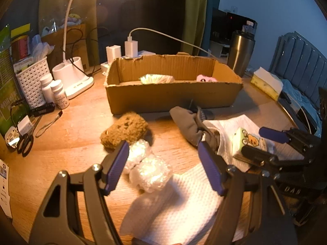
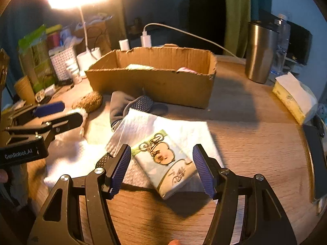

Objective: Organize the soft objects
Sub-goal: 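Grasp the cartoon tissue pack with the right gripper, then grasp the white cloth with the left gripper while the right gripper holds the tissue pack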

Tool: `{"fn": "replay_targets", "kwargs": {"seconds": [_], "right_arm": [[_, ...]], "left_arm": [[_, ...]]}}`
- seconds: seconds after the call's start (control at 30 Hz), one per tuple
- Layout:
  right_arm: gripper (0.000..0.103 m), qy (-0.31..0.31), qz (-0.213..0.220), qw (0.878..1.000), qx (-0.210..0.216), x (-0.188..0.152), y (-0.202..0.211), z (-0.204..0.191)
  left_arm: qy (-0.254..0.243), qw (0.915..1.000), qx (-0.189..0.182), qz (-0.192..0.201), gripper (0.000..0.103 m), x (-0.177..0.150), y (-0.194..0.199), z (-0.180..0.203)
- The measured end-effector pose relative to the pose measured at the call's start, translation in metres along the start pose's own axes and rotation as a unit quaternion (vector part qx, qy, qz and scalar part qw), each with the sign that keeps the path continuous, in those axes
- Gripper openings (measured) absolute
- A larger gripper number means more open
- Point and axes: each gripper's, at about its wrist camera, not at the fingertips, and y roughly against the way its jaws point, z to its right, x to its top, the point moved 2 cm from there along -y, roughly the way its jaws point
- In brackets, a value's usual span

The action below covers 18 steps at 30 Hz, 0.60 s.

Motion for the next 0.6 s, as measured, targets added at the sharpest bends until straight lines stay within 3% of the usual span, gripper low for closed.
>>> {"fn": "replay_targets", "kwargs": {"seconds": [0.13, 0.43, 0.6], "right_arm": [[0.071, 0.009, -0.004, 1.0, -0.002, -0.002, -0.005, -0.001], [0.056, 0.008, 0.007, 1.0, 0.005, -0.003, -0.001, 0.005], [0.056, -0.005, 0.038, 0.999, 0.005, 0.002, 0.018, 0.02]], "left_arm": [[-0.005, 1.0, 0.003, -0.001, 0.072, 0.0, -0.001, 0.006], [-0.02, 0.9997, 0.012, 0.003, 0.072, 0.003, 0.0, 0.021], [-0.033, 0.9994, 0.013, 0.006, 0.072, 0.007, 0.001, 0.035]]}}
